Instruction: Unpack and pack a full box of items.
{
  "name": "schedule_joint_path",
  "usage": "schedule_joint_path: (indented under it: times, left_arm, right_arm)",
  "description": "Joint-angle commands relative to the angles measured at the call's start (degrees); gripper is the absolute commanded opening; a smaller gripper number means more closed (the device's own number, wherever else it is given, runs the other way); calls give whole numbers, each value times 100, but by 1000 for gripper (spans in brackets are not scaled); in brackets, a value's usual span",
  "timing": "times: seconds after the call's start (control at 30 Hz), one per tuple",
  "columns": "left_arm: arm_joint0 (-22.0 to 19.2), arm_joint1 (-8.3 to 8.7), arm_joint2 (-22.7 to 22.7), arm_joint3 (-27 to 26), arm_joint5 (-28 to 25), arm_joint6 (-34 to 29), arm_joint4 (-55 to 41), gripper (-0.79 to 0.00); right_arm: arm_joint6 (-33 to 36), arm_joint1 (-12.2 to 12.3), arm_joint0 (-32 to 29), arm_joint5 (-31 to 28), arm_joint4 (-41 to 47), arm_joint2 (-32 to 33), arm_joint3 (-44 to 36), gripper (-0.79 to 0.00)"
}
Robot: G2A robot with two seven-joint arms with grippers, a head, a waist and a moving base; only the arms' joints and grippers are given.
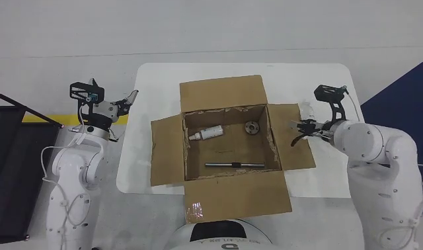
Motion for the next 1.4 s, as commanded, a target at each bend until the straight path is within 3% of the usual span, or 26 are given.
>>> schedule_joint_path:
  times: [0.0, 0.2, 0.3, 0.47, 0.9, 1.1, 1.3, 1.33, 1.37]
  left_arm:
    - [-1, 1, 10, -15, -18, 14, 9, 0]
    - [21, 28, 107, -87, -242, 45, 138, 0]
    - [49, 38, 124, -112, -268, 47, 147, 0]
    - [126, 49, 60, -47, -230, 101, 71, 0]
    - [190, 61, 4, 5, -145, 163, -10, 0]
    - [190, 61, 4, 5, -145, 163, -10, 0]
    - [190, 61, 4, 5, -145, 163, -10, 0]
    - [190, 61, 4, 5, -145, 163, -10, 0]
    - [190, 61, 4, 5, -145, 163, -10, 0]
  right_arm:
    - [1, 0, 0, -1, 0, 0, 0, 0]
    - [-361, -21, -26, -590, 696, -347, 8, 0]
    - [-390, -35, 118, -694, 1090, -560, 222, -225]
    - [-407, -52, 390, -954, 1597, -927, 598, -397]
    - [-757, -124, 1210, -488, 2065, -1704, 1229, -468]
    - [-915, -132, 1338, -365, 2048, -1925, 1056, -397]
    - [-1050, -61, 1036, -1000, 2089, -1768, 236, -311]
    - [-1040, -49, 994, -1192, 2116, -1782, 127, -277]
    - [-1006, -34, 948, -1412, 2171, -1769, 22, -83]
